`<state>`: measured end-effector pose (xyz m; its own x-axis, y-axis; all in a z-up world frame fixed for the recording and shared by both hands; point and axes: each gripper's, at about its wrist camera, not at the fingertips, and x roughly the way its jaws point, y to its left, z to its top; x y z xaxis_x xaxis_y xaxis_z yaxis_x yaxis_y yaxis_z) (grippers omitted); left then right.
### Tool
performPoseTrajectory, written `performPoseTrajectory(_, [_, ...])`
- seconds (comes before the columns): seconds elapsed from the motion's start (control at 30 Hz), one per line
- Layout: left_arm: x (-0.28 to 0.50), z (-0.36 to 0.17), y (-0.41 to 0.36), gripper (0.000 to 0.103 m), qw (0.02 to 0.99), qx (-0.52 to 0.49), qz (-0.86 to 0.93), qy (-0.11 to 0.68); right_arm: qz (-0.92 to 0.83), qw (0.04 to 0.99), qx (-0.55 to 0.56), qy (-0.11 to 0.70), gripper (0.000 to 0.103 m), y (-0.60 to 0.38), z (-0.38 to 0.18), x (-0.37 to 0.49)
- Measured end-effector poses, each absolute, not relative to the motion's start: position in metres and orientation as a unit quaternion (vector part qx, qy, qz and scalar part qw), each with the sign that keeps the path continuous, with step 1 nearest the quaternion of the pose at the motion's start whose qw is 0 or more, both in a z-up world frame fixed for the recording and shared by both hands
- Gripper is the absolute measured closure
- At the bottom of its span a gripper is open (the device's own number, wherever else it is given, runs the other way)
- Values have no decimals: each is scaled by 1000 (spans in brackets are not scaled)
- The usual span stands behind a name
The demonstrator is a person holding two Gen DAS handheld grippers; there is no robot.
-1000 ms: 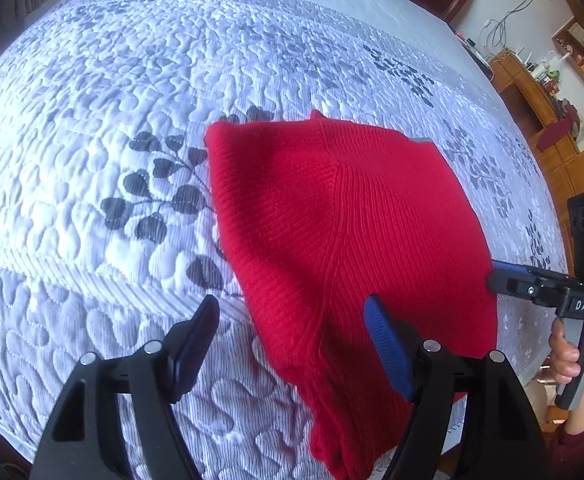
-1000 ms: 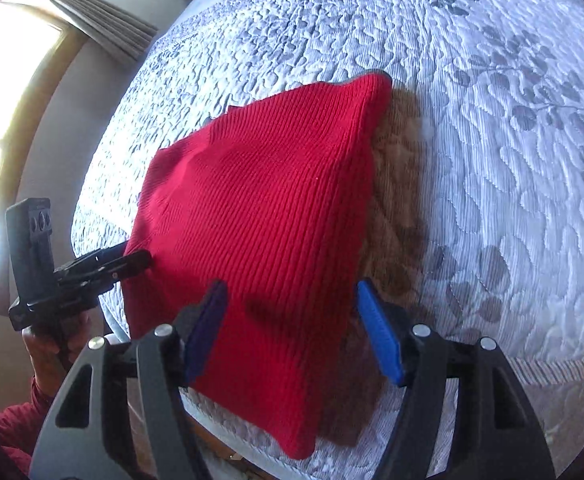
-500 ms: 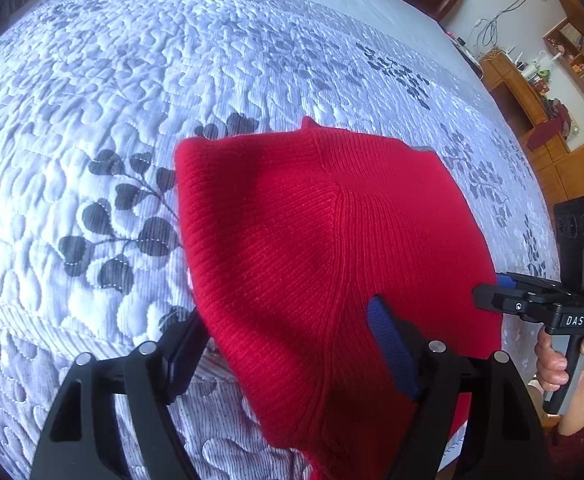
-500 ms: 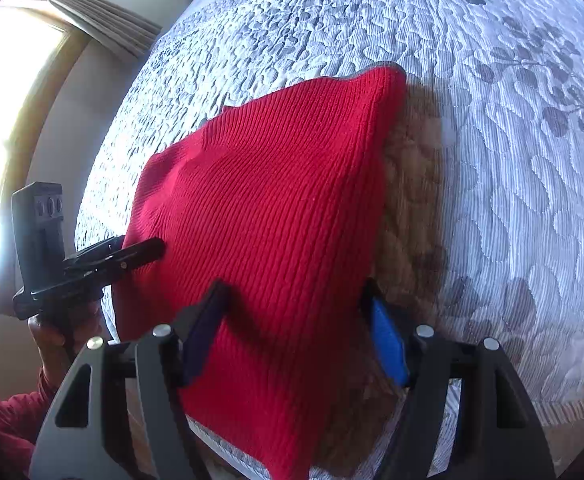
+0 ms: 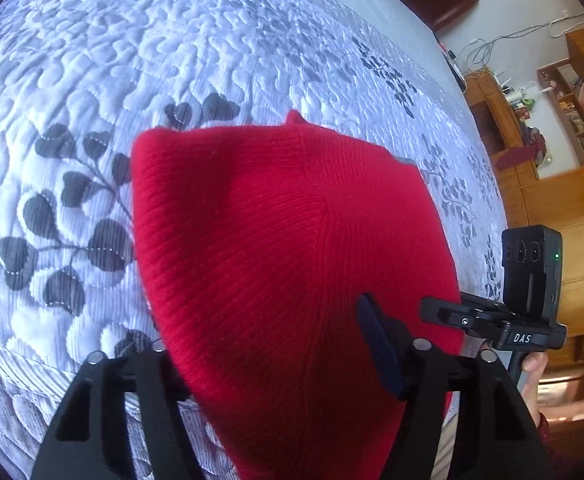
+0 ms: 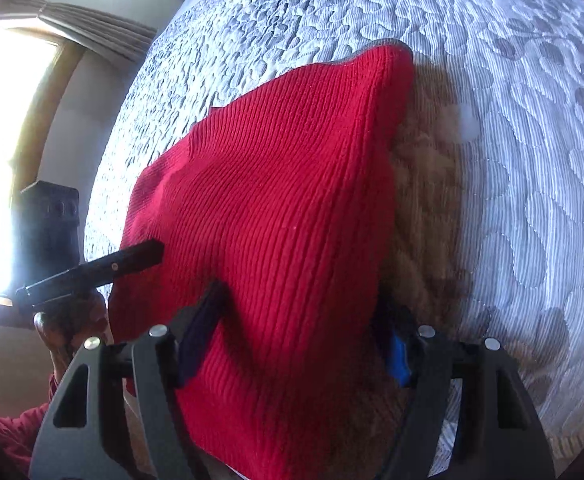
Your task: Fold small clothes
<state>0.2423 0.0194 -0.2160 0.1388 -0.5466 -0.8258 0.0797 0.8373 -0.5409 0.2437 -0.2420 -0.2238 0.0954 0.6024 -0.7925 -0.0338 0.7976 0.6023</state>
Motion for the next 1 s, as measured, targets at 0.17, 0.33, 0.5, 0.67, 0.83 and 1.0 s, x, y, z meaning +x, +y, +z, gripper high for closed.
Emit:
performPoseTrajectory(0.17, [242,-231,37,67,702,-281,-217,617,230,712,229,623,60,-246,-215,238])
performPoseTrajectory(0.33, [231,-222,40,71,715,-290,-209,600,240,716,240,610,69,-249,-200,233])
performPoseTrajectory(0.5, [224,-207,31,73,724,-284,-209,593,260,712,272,593,73,-259,-181,227])
performPoseTrajectory(0.67, [219,-187,2,74,726,-276,-230,587,252,726,268,582,73,-285,-158,216])
performPoseTrajectory(0.83, [227,-164,-50,75,731,-261,-259,575,230,748,253,568,73,-337,-125,214])
performPoseTrajectory(1.0, [256,-147,-118,75,732,-246,-285,567,197,764,253,560,73,-404,-106,231])
